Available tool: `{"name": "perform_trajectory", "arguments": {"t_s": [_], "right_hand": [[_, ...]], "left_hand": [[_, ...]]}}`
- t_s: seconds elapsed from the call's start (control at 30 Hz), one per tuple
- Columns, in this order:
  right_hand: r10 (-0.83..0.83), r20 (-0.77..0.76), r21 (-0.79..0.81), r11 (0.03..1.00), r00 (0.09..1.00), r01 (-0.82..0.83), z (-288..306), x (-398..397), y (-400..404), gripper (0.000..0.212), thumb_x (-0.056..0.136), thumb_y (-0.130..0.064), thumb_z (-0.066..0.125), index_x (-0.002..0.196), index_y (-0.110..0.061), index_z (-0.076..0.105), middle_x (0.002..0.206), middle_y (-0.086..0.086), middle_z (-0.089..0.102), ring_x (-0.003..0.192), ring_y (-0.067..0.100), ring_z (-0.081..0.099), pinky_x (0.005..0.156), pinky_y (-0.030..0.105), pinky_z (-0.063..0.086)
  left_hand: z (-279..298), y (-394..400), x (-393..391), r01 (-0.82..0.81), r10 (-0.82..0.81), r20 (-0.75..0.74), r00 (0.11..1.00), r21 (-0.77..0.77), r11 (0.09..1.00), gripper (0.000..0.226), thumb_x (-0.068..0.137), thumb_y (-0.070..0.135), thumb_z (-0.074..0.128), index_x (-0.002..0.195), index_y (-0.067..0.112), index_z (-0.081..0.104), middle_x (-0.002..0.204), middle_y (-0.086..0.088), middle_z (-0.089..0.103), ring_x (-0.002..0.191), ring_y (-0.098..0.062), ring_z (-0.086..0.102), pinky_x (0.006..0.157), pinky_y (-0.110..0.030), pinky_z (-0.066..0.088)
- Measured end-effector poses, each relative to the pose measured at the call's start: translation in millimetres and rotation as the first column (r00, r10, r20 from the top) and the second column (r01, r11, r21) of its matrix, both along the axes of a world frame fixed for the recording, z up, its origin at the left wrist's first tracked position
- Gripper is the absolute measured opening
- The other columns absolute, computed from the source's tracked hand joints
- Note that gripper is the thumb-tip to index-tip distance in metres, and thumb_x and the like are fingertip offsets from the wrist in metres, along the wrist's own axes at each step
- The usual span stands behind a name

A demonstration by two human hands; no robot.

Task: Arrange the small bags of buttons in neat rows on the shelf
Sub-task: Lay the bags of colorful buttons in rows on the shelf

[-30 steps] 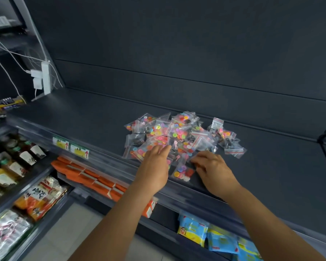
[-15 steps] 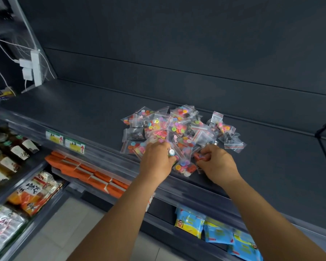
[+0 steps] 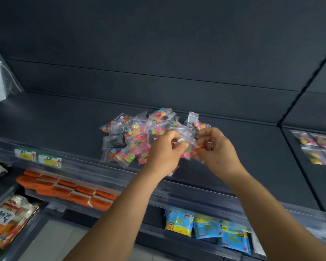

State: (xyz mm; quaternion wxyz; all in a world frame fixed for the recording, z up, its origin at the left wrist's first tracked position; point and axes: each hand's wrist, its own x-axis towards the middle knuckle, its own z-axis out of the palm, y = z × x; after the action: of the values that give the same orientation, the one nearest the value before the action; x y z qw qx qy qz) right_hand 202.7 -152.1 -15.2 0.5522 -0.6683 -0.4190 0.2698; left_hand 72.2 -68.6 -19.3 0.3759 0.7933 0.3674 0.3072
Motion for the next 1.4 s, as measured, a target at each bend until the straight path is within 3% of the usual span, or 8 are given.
{"name": "perform_trajectory", "arguments": {"t_s": [0.27,0.43,0.73,0.87,1.03,1.2,1.3,1.4], "right_hand": [[-0.097,-0.020,0.034,0.995,0.995,0.098,16,57,-57,0.060,0.076,0.007,0.066,0.117,-0.033,0.049,0.102,0.000,0.060,0.079,0.011,0.062,0.064,0.028,0.057],[-0.322,-0.041,0.060,0.944,0.946,0.324,16,107,-96,0.055,0.081,-0.011,0.070,0.126,-0.028,0.043,0.098,-0.010,0.065,0.081,0.007,0.068,0.069,0.025,0.054],[-0.289,-0.269,-0.113,0.957,0.919,0.267,9,223,-181,0.004,0.085,-0.013,0.066,0.088,-0.012,0.067,0.079,0.003,0.074,0.075,0.015,0.070,0.068,0.023,0.053],[-0.325,-0.296,-0.104,0.946,0.898,0.308,1,279,-215,0.008,0.088,-0.011,0.061,0.085,-0.011,0.068,0.079,0.008,0.073,0.076,0.023,0.071,0.073,0.031,0.057],[-0.391,-0.160,-0.157,0.916,0.906,0.368,-6,336,-246,0.012,0.089,-0.010,0.058,0.090,-0.019,0.065,0.081,0.008,0.072,0.079,0.028,0.070,0.083,0.044,0.056],[-0.461,0.018,-0.193,0.869,0.887,0.455,-13,379,-265,0.022,0.085,-0.017,0.061,0.106,-0.021,0.056,0.077,-0.003,0.073,0.072,0.013,0.071,0.072,0.038,0.057],[-0.468,0.151,-0.225,0.841,0.871,0.492,-23,394,-268,0.021,0.084,-0.017,0.061,0.102,-0.023,0.052,0.064,-0.010,0.069,0.059,-0.002,0.064,0.046,0.013,0.042],[-0.453,0.232,-0.267,0.821,0.861,0.505,-33,398,-266,0.025,0.085,-0.016,0.060,0.107,-0.022,0.048,0.064,-0.014,0.067,0.059,-0.006,0.060,0.048,0.012,0.039]], "left_hand": [[9,-35,71,0.259,-0.249,0.074,0.966,-0.186,0.948,0.003,0.087,0.018,0.064,0.089,0.016,0.062,0.087,-0.005,0.071,0.082,-0.024,0.067,0.080,-0.048,0.053],[15,-76,128,0.280,-0.234,0.179,0.956,-0.303,0.911,0.013,0.086,0.016,0.066,0.098,0.013,0.063,0.090,-0.005,0.072,0.084,-0.025,0.069,0.081,-0.040,0.056],[16,-165,250,0.223,-0.121,0.256,0.959,-0.422,0.879,0.006,0.084,0.013,0.065,0.085,0.012,0.071,0.077,-0.006,0.073,0.070,-0.017,0.069,0.076,-0.039,0.058],[7,-202,303,0.199,-0.126,0.190,0.974,-0.433,0.879,0.016,0.089,0.020,0.059,0.089,0.009,0.069,0.082,-0.008,0.071,0.073,-0.021,0.066,0.072,-0.036,0.057],[-6,-232,353,0.101,-0.081,0.071,0.994,-0.353,0.930,0.030,0.092,0.023,0.051,0.068,0.004,0.050,0.048,0.013,0.035,0.046,-0.005,0.030,0.044,-0.017,0.027],[-9,-245,393,0.034,-0.044,-0.044,0.998,-0.206,0.978,0.006,0.089,0.025,0.061,0.090,0.021,0.057,0.074,0.010,0.065,0.066,-0.004,0.059,0.053,-0.018,0.042],[-15,-250,413,0.036,-0.051,-0.131,0.990,-0.118,0.992,0.020,0.090,0.023,0.061,0.104,0.024,0.047,0.071,0.007,0.065,0.061,-0.002,0.057,0.047,-0.014,0.036],[-21,-252,426,0.046,-0.044,-0.234,0.971,0.002,0.999,0.026,0.091,0.022,0.059,0.108,0.021,0.039,0.071,0.001,0.063,0.060,-0.014,0.058,0.048,-0.028,0.043]]}}
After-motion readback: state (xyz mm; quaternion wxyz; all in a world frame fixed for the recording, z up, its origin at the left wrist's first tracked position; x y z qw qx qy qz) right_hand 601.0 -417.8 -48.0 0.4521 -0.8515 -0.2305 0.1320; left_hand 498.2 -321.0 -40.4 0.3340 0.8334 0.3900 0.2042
